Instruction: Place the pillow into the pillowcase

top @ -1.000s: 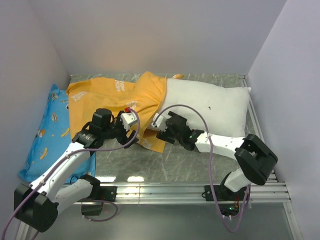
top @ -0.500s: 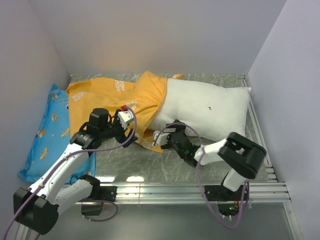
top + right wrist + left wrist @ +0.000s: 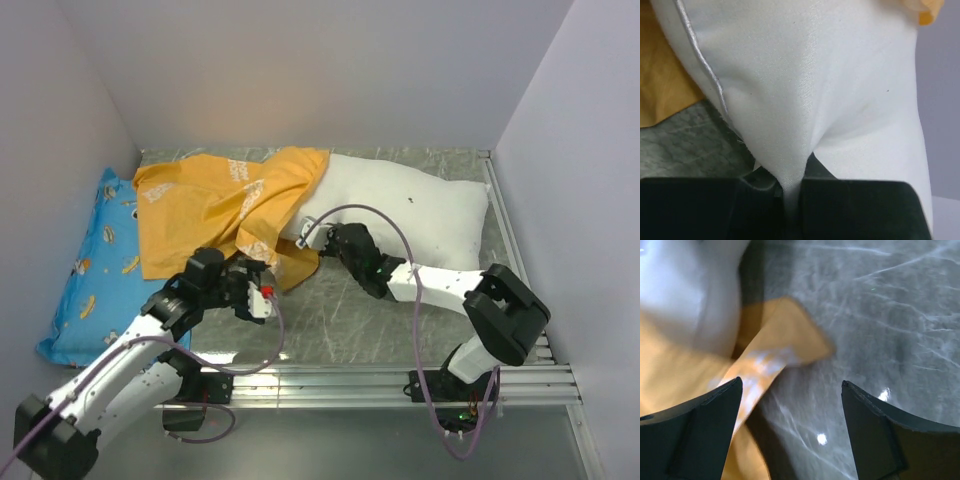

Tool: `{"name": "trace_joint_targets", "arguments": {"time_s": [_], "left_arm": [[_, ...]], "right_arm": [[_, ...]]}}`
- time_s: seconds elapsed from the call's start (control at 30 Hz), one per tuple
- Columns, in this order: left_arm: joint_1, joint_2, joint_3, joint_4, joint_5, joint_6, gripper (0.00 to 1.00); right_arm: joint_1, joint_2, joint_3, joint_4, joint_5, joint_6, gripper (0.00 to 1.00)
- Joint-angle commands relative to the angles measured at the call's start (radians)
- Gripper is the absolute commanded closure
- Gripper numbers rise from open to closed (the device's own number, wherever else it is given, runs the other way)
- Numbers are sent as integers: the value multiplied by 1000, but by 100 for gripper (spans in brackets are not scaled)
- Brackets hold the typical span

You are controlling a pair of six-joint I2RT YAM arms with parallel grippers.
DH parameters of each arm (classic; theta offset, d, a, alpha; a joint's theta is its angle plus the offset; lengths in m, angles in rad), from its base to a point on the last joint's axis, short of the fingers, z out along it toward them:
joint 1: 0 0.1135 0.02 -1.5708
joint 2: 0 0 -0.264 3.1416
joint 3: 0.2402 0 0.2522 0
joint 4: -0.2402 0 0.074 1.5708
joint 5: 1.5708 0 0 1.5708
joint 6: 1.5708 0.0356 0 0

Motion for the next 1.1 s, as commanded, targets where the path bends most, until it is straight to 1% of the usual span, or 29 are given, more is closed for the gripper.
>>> {"name": "trace_joint_targets", "arguments": {"time_s": [0.0, 0.03, 0.07, 0.13, 0.17, 0.2, 0.23, 0.27, 0.4, 0.47, 0.53, 0.57, 0.6, 0.63, 0.67, 0.7, 0.73, 0.77, 0.8, 0.83, 0.87, 0.9, 0.93, 0.97, 1.07], "left_arm": [[-99, 94, -6, 149, -64, 225, 14], [-119, 141, -15, 225, -102, 263, 14], [-130, 167, -20, 256, -125, 263, 13], [-139, 227, -26, 301, -148, 346, 13], [-139, 244, -45, 356, -159, 379, 13], [-140, 261, -62, 396, -195, 447, 13], [-142, 293, -75, 428, -206, 479, 13], [-142, 308, -96, 494, -215, 498, 12], [-154, 420, -112, 559, -258, 632, 15], [-171, 502, -90, 586, -298, 653, 18], [-188, 575, -49, 599, -320, 638, 26], [-196, 595, 4, 593, -318, 622, 41], [-205, 609, 32, 582, -306, 584, 54], [-235, 621, 87, 567, -276, 559, 78], [-257, 623, 117, 553, -253, 536, 91], [-280, 620, 143, 556, -234, 463, 99], [-339, 614, 201, 553, -201, 429, 100], [-369, 609, 232, 548, -187, 398, 100], [-425, 608, 262, 546, -174, 328, 100], [-452, 609, 323, 549, -162, 287, 100], [-475, 612, 351, 550, -154, 210, 100], [-508, 621, 377, 542, -150, 179, 100], [-519, 625, 404, 537, -147, 156, 100], [-525, 628, 404, 536, -139, 141, 100], [-532, 629, 363, 501, -145, 127, 100]], "right_arm": [[-11, -67, 133, -214, -150, 148, 100], [-18, -65, 150, -241, -171, 156, 100], [-18, -62, 156, -257, -178, 156, 100], [-34, -56, 164, -272, -193, 168, 100], [-37, -56, 175, -303, -222, 179, 100], [-43, -56, 176, -311, -231, 187, 100], [-51, -59, 179, -335, -241, 196, 100], [-55, -58, 195, -350, -270, 212, 100], [-83, -58, 248, -427, -345, 263, 100], [-93, -54, 285, -467, -356, 275, 100], [-98, -50, 316, -496, -405, 291, 100], [-104, -45, 345, -525, -422, 308, 100], [-106, -33, 362, -541, -449, 317, 100], [-107, -25, 394, -570, -468, 331, 100], [-109, -15, 408, -582, -480, 360, 100], [-110, 5, 425, -591, -494, 375, 100], [-109, 21, 457, -613, -521, 392, 100], [-109, 34, 475, -622, -535, 435, 100], [-110, 65, 494, -633, -549, 461, 100], [-112, 83, 532, -657, -587, 487, 100], [-115, 114, 547, -667, -613, 550, 100], [-120, 128, 557, -670, -636, 585, 100], [-121, 143, 567, -673, -685, 649, 100], [-123, 159, 571, -676, -710, 680, 100], [-132, 211, 540, -659, -799, 778, 100]]}}
